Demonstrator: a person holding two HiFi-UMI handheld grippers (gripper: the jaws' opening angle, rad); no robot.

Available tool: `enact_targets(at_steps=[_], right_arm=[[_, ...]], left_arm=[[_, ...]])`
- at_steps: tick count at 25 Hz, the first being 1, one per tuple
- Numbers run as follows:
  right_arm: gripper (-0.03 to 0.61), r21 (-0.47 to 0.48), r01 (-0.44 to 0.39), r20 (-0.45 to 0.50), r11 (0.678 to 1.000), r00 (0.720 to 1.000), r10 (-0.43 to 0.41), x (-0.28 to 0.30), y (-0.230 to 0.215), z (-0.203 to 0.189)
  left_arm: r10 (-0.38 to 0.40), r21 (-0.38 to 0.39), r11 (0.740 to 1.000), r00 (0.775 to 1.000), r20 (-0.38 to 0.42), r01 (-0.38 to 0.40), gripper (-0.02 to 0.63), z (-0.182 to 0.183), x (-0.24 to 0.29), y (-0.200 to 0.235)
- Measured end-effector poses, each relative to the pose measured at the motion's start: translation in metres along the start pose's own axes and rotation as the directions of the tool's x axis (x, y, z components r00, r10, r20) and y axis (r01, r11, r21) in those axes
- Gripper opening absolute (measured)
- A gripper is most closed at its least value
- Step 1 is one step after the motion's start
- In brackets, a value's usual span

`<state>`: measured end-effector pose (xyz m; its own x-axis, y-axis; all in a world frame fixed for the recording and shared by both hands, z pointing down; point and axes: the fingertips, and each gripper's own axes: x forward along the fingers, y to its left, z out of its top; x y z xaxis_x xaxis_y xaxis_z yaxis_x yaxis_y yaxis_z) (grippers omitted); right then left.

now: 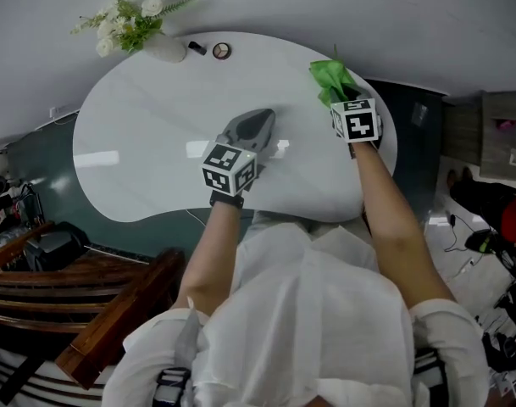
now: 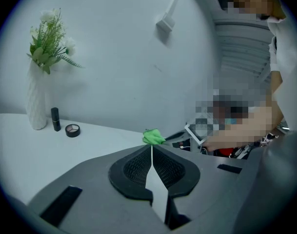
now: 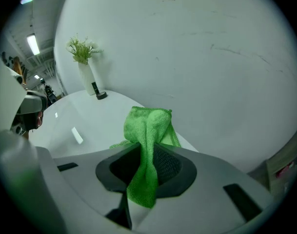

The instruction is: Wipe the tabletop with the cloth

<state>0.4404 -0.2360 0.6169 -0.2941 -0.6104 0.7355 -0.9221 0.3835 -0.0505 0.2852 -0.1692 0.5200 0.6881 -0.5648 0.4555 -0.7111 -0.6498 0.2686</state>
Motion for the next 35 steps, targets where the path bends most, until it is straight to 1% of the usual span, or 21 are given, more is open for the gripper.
enact_targets(at_steps=[7,12,16,20,24,28,30,32,35], right_arm=[[0.069,0.066,0.083,-0.008,0.994,0.997,-0.082,-0.049,-0.048,-0.055],[0.069,0.107,0.143,-0.022,0.984,0.99,-0.142,-0.083,-0.072,-0.098],[0.069,0.132,0.184,-0.035,0.974,0.983,-0.181,-0.112,-0.081,-0.132],[0.069,0.167,0.219,-0.05,0.961,0.976,-0.214,-0.131,-0.077,-0.156],[0.069,0.234,0.256,-0.075,0.938,0.967,-0.245,-0.136,-0.067,-0.165],[0.069,0.287,0.313,-0.096,0.905,0.95,-0.298,-0.133,-0.055,-0.161],[0.069,0.317,0.328,-0.101,0.89,0.945,-0.312,-0.128,-0.046,-0.156],[0.069,0.325,0.331,-0.1,0.886,0.944,-0.316,-0.122,-0.034,-0.148],[0.069,0.311,0.331,-0.097,0.891,0.943,-0.317,-0.107,-0.014,-0.133]], left_arm=[[-0.05,0.016,0.999,0.999,-0.009,0.051,0.021,0.001,0.028,-0.033],[-0.076,0.02,0.997,0.997,-0.011,0.076,0.021,-0.003,0.041,-0.05],[-0.091,0.021,0.996,0.996,-0.016,0.091,0.021,-0.007,0.046,-0.066],[-0.084,0.011,0.996,0.996,-0.023,0.084,0.021,-0.014,0.042,-0.068],[-0.067,0.002,0.998,0.997,-0.032,0.067,0.021,-0.02,0.03,-0.06],[-0.052,-0.007,0.999,0.998,-0.035,0.052,0.021,-0.026,0.013,-0.048],[-0.048,-0.015,0.999,0.998,-0.037,0.048,0.021,-0.03,0.003,-0.04],[-0.045,-0.02,0.999,0.998,-0.041,0.045,0.021,-0.033,-0.008,-0.031],[-0.039,-0.028,0.999,0.998,-0.046,0.038,0.021,-0.038,-0.024,-0.014]])
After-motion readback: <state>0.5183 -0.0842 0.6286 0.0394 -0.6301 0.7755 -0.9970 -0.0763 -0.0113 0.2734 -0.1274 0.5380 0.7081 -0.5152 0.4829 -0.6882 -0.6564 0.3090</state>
